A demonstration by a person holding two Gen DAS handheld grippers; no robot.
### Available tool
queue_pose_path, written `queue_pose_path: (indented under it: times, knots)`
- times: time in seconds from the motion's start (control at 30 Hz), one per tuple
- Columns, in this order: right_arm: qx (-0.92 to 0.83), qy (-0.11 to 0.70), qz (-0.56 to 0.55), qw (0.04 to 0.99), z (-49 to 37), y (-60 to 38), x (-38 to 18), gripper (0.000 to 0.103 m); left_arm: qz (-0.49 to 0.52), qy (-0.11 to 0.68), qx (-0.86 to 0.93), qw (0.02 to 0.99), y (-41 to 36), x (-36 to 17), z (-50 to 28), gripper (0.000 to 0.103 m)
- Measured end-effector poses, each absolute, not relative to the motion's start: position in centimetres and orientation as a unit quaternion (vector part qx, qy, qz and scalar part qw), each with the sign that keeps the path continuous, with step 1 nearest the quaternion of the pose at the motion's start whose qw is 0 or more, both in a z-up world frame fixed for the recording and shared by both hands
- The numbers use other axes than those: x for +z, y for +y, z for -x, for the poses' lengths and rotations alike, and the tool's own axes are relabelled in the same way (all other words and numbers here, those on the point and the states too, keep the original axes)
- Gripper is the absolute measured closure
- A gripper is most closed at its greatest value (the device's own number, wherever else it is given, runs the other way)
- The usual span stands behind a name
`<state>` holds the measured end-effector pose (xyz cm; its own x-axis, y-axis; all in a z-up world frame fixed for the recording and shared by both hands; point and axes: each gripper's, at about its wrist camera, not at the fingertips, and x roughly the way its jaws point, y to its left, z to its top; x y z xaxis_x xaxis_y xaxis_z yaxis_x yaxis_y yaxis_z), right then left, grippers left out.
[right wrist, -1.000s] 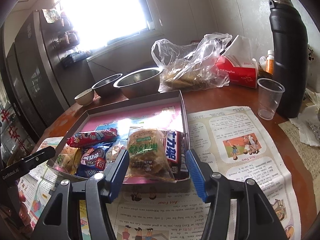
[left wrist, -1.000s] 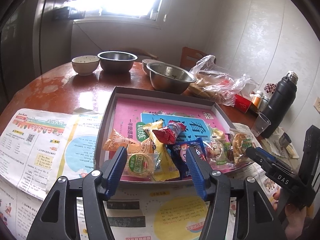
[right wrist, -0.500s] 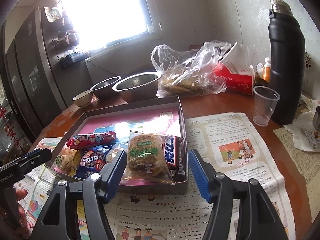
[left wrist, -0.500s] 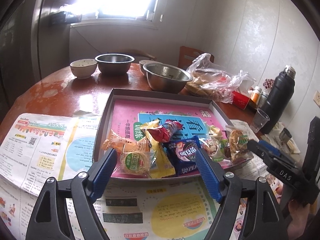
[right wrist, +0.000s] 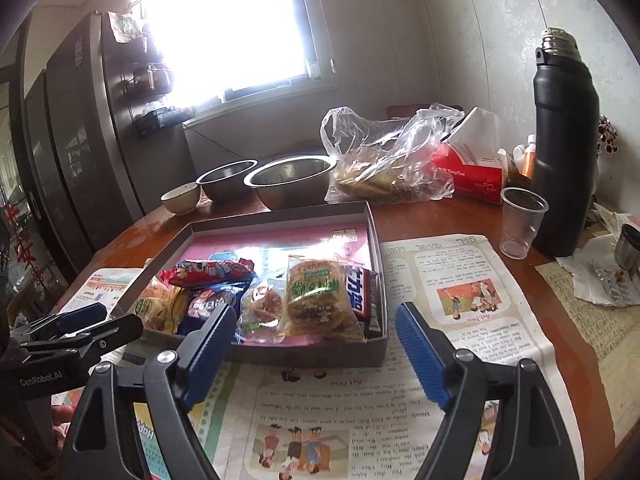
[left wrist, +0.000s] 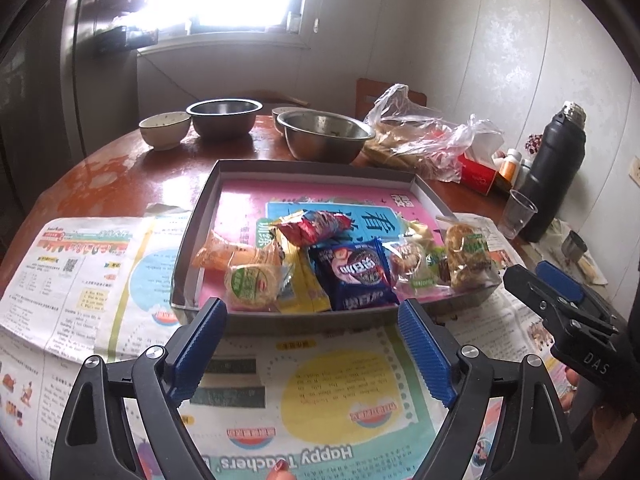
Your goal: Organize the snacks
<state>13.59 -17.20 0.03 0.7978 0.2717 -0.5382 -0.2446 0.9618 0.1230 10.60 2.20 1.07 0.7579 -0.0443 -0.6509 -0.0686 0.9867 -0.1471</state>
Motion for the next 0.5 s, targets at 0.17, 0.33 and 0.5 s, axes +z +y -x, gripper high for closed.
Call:
queue_pose_path:
  times: [0.17,0.33,0.5]
  knots:
    - [0.130,0.285,-0.013,0.950,-12.3,-17.2,0.2,0.005,0.086,0.350,0.007,0.933,1.6,1.0,-9.4,0.014]
    - [0.124,0.280,-0.003,0.952,-10.6,-17.2,0.3,0.001,0.086,0.357,0.020,0.930,1.1,0.6,-7.6,0.014]
    - [0.125,0.291,0.002,0.949,-8.9,-17.3,-0.1,0.001,0.081,0.368,0.036,0.926,0.9,0.3,-6.4,0.014]
